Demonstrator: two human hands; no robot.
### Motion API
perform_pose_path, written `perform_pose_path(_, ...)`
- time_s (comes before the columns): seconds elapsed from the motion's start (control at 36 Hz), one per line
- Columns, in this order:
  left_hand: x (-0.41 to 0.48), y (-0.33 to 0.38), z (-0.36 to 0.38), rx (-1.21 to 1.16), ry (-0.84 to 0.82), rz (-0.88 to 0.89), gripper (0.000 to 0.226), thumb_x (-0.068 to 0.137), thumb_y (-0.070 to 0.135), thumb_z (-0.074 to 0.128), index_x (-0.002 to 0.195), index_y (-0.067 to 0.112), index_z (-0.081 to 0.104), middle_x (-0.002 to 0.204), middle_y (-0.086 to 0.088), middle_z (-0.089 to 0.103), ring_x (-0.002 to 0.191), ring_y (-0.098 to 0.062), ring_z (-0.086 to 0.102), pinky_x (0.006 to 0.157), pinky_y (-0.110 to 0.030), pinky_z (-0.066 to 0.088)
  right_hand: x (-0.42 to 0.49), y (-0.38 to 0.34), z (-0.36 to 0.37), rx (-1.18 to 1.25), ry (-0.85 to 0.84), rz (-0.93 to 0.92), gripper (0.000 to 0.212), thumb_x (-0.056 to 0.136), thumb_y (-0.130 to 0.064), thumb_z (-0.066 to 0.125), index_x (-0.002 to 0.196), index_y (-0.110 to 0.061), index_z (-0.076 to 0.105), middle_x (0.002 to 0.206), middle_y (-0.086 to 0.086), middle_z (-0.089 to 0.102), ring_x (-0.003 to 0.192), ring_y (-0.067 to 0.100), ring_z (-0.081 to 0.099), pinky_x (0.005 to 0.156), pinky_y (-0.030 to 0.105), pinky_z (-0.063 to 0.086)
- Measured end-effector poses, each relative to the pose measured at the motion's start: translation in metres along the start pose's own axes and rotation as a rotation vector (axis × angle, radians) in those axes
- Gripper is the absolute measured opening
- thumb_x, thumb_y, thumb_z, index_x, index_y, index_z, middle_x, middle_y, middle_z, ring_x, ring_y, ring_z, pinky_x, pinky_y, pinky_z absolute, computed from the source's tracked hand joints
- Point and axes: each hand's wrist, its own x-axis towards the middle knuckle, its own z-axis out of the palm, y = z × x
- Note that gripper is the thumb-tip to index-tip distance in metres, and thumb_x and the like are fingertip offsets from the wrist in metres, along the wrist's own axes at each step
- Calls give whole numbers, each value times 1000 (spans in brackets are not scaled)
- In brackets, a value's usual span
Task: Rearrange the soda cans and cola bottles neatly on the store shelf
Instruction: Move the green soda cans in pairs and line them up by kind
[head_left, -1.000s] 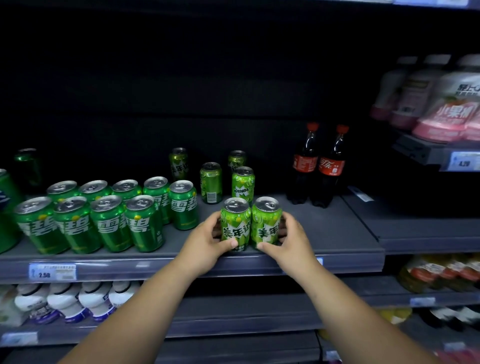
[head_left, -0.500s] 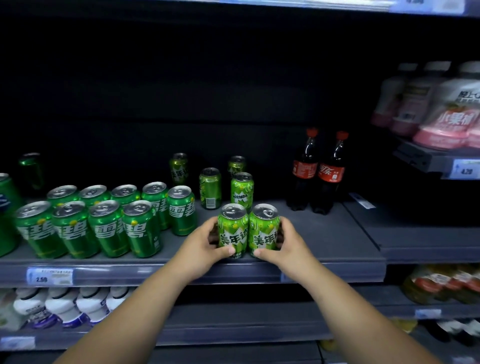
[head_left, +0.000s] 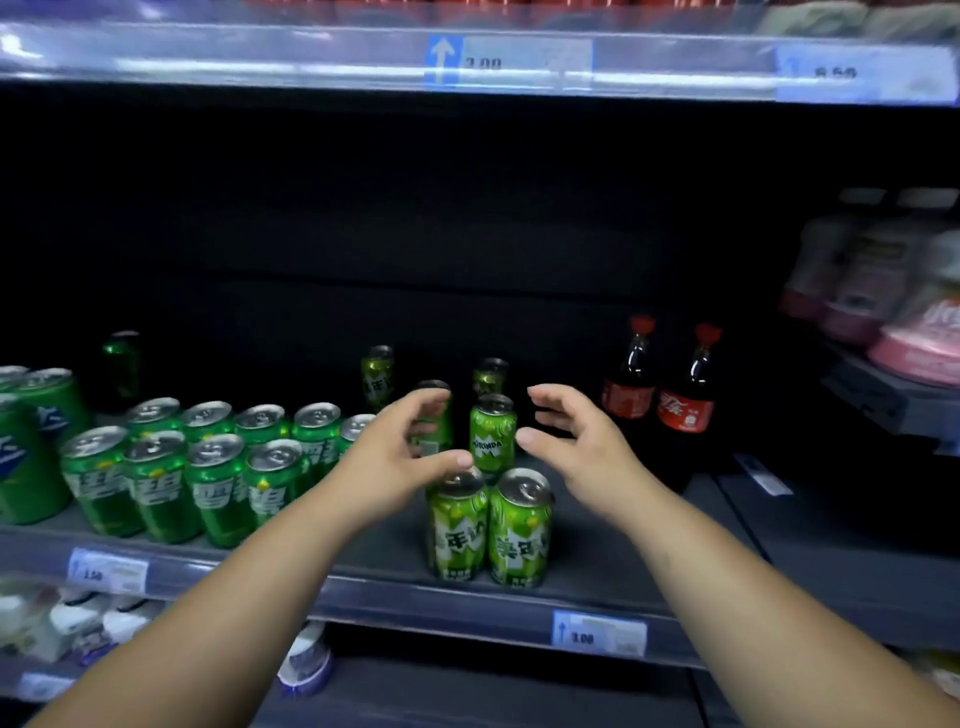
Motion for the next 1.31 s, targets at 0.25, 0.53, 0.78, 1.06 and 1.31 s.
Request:
perform_pose_path(0.25, 77, -17, -27, 321, -11, -30, 75, 68, 42, 87, 133, 24, 54, 131, 3, 60, 119, -12, 57, 98, -31, 47, 51, 18, 16, -153, -16, 102, 56, 74, -22, 87, 120, -35, 56, 127, -10, 57, 123, 13, 54, 104, 37, 48)
perform_pose_path(0.53, 130, -47, -15, 449, -151, -252, 97, 66, 40, 89, 147, 25, 38, 145, -3, 51, 127, -22, 53, 98, -29, 47, 88, 54, 37, -270, -48, 163, 73, 69, -16, 90, 133, -20, 56, 118, -2, 67, 110, 14, 65, 99, 31, 51)
perform_pose_path(0.78, 142, -51, -19, 528, -181, -256, 76, 69, 28, 88, 136, 24, 51, 131, -3, 62, 110, -23, 63, 86, -30, 54, 92, 70, 44, -269, 17, 153, 73, 63, -22, 90, 128, -29, 56, 114, -3, 69, 105, 15, 66, 95, 34, 53)
perform_pose_path(1.06, 119, -33, -6, 406, -274, -94, 69, 62, 23, 91, 122, 24, 57, 106, 5, 63, 93, -14, 61, 76, -24, 46, 65, 66, 15, -200, -27, 150, 68, 65, -7, 91, 118, -30, 55, 116, -6, 62, 108, 7, 60, 92, 20, 49)
perform_pose_path(1.31, 110, -36, -1, 318, -399, -21, 75, 65, 11, 89, 130, 28, 56, 130, 10, 60, 121, -7, 56, 101, -28, 47, 49, 67, -6, -255, -17, 157, 62, 56, -34, 95, 105, -41, 58, 117, -5, 60, 106, 10, 59, 85, 26, 48)
